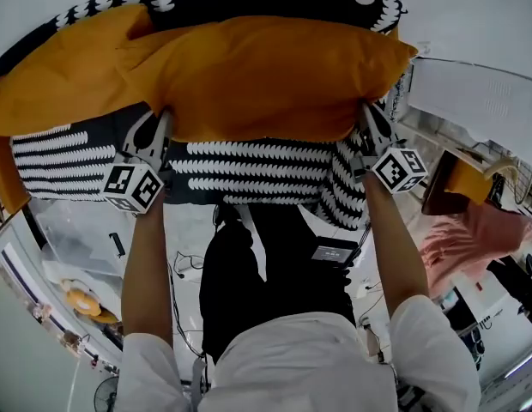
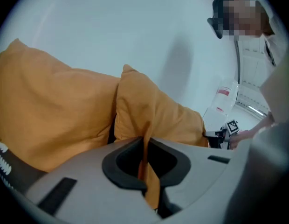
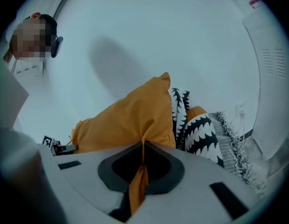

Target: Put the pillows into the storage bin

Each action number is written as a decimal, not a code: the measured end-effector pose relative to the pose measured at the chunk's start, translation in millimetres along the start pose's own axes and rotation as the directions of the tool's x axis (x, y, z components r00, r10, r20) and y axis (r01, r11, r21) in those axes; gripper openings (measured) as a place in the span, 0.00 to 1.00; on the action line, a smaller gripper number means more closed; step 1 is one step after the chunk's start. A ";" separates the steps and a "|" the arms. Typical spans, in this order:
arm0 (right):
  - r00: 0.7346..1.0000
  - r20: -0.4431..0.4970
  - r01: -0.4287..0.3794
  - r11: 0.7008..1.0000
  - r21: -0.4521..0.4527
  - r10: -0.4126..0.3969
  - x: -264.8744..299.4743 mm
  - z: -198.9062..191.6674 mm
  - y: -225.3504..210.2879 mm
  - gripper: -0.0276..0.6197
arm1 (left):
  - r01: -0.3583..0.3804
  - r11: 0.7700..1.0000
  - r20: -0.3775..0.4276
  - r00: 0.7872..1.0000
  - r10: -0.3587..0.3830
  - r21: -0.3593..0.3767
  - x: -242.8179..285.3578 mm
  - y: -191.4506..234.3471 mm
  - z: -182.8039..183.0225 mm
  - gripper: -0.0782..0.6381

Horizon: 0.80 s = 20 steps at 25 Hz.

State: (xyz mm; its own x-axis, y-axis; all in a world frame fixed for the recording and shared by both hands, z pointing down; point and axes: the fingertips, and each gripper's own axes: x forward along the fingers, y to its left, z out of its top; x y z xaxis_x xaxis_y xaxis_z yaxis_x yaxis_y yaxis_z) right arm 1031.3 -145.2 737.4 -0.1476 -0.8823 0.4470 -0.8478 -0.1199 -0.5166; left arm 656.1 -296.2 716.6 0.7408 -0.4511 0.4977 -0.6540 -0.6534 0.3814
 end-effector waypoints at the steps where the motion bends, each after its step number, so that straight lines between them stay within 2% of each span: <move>1: 1.000 0.005 -0.008 1.000 -0.008 0.008 -7.4 3.6 6.7 0.09 | -0.002 1.000 0.012 1.000 0.002 0.002 -10.6 -5.1 1.3 0.15; 4: 0.999 0.025 -0.041 0.999 -0.033 0.042 -31.6 17.3 35.4 0.09 | -0.022 1.000 0.054 0.998 0.023 -0.006 -50.4 -19.0 6.8 0.15; 7: 0.995 0.017 -0.093 0.994 -0.065 0.094 -45.1 33.7 79.9 0.09 | -0.072 0.997 0.105 0.992 0.076 -0.036 -99.4 -21.8 12.3 0.15; 14: 0.966 -0.029 -0.258 0.956 -0.141 0.257 -71.8 43.8 229.7 0.09 | -0.186 0.978 0.207 0.957 0.202 -0.094 -260.8 -3.3 17.6 0.14; 17: 0.936 -0.048 -0.351 0.919 -0.180 0.349 -83.7 39.6 305.5 0.09 | -0.253 0.961 0.261 0.926 0.273 -0.111 -348.7 1.9 19.4 0.14; 20: 0.886 -0.066 -0.462 0.858 -0.224 0.459 -82.1 34.0 385.3 0.09 | -0.349 0.929 0.343 0.863 0.371 -0.126 -443.8 3.8 23.2 0.14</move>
State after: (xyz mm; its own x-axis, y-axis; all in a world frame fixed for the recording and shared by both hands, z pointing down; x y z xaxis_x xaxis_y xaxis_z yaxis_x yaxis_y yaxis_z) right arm 734.1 -134.4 476.9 -0.5539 -0.8065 0.2068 -0.7735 0.4064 -0.4864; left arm 328.4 -112.6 479.2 0.4495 -0.8401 0.3036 -0.8850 -0.3728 0.2788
